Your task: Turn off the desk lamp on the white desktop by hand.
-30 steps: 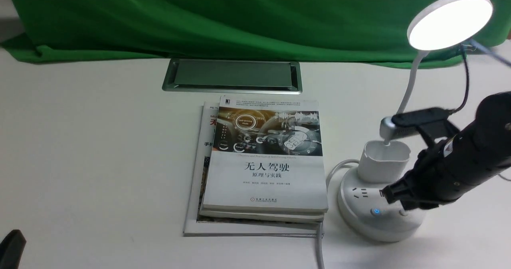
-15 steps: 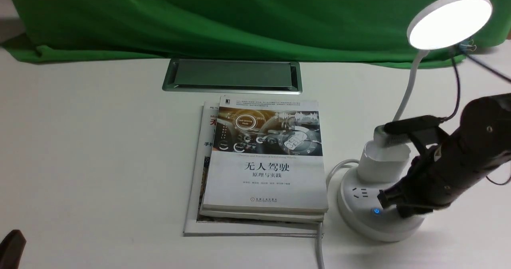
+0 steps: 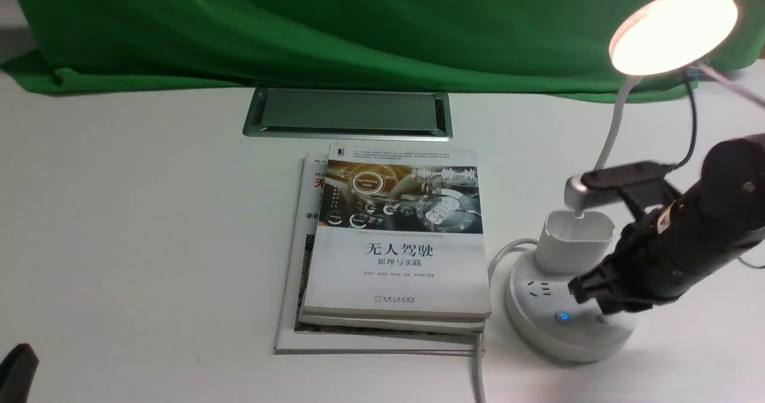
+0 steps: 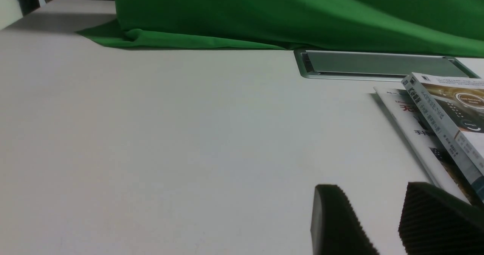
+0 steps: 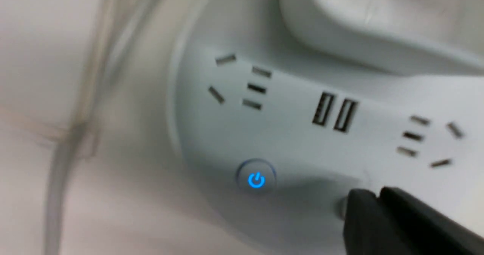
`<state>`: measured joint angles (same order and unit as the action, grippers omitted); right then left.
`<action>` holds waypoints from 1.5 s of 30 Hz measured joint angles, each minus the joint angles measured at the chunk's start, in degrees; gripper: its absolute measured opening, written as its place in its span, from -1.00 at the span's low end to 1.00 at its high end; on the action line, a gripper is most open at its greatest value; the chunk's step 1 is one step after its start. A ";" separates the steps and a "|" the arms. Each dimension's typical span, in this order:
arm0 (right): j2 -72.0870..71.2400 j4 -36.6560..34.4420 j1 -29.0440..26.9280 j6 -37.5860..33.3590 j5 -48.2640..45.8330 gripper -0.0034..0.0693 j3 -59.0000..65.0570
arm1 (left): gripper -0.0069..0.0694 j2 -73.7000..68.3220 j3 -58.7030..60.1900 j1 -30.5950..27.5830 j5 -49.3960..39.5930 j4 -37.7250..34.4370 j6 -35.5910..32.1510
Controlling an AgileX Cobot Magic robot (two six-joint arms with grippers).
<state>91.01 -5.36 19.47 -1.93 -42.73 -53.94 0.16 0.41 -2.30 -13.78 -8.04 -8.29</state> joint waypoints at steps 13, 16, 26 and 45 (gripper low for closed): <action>-3.19 -0.05 0.00 0.20 0.37 -0.77 0.33 | -0.19 0.00 0.00 0.00 0.00 0.00 0.00; -0.35 -0.05 0.00 0.20 0.32 -0.77 0.33 | -0.19 0.00 0.00 0.00 0.00 0.00 0.00; 5.30 0.15 0.00 0.14 0.20 -0.77 -0.39 | -0.19 0.00 0.00 0.00 0.00 0.00 0.00; -29.08 0.15 0.00 0.18 -2.10 -0.77 11.03 | -0.19 0.00 0.00 0.00 0.00 0.00 0.00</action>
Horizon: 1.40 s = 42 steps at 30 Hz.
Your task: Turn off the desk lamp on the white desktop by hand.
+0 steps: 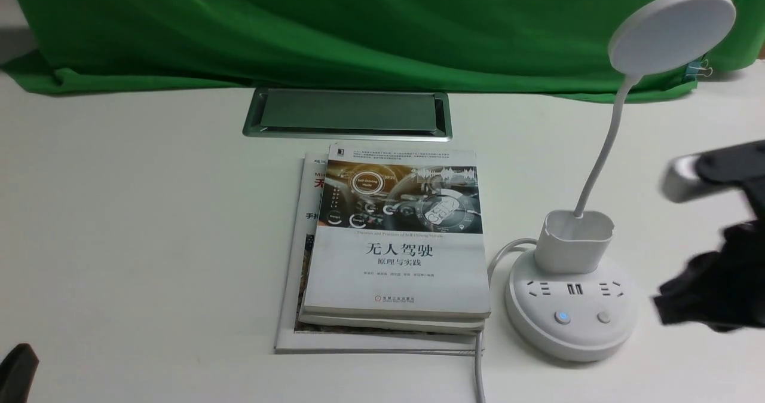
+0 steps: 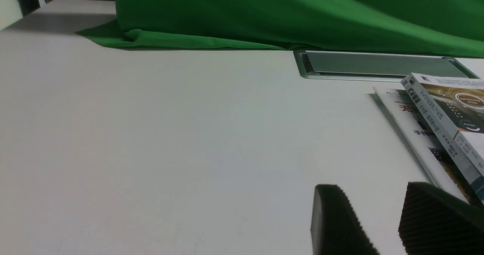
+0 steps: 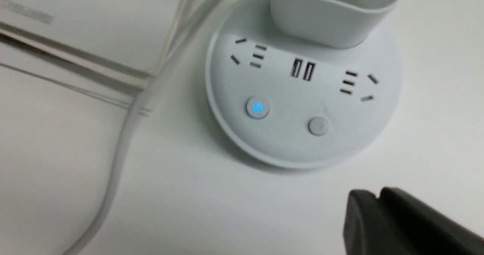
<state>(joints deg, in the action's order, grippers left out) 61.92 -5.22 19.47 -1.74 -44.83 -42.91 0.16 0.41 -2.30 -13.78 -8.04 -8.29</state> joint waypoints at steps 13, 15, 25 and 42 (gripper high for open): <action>-14.78 0.05 0.00 0.28 5.70 -0.77 0.94 | -0.19 0.00 0.00 0.00 0.00 0.00 0.00; -17.18 0.20 -0.51 -0.01 7.16 -0.77 2.55 | -0.19 0.00 0.00 0.00 0.00 0.00 0.00; -44.67 0.65 -7.72 -5.36 25.46 -0.78 28.65 | -0.19 0.00 0.00 0.00 0.00 0.00 0.00; -61.75 0.70 -9.11 -9.47 30.31 -0.78 43.32 | -0.19 0.00 0.00 0.00 -0.01 0.00 0.00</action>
